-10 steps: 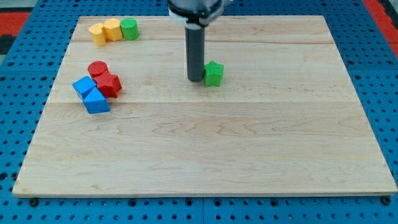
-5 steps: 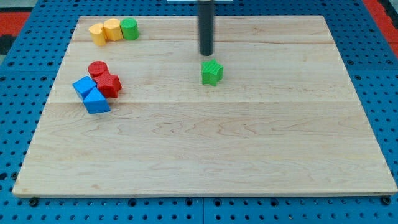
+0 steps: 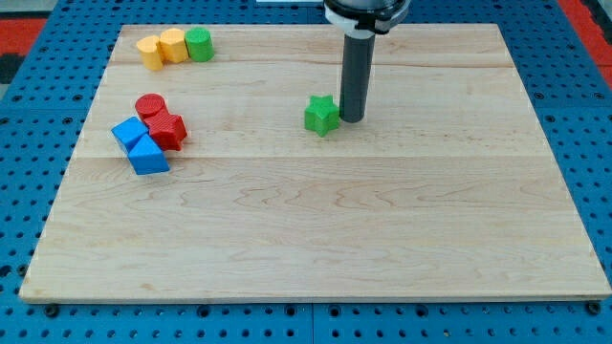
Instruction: Push the green star into the green circle
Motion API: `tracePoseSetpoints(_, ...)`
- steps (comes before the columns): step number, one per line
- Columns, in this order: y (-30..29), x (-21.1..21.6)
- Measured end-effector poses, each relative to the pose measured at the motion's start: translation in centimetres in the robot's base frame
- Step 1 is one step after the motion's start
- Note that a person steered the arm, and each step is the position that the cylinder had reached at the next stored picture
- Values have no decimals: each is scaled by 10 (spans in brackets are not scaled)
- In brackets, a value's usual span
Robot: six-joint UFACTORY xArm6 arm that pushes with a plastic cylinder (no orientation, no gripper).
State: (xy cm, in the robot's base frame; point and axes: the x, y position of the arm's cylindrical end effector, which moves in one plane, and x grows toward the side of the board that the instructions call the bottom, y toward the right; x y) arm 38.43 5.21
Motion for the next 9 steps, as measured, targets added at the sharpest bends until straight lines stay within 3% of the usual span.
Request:
tracePoseSetpoints(2,-17,-1)
tracePoseSetpoints(5,-121,-48)
tracePoseSetpoints(6,-83,-50)
tracePoseSetpoints(7,-43,-14)
tracePoseSetpoints(8,-44,8)
tracePoseSetpoints(9,-60,58)
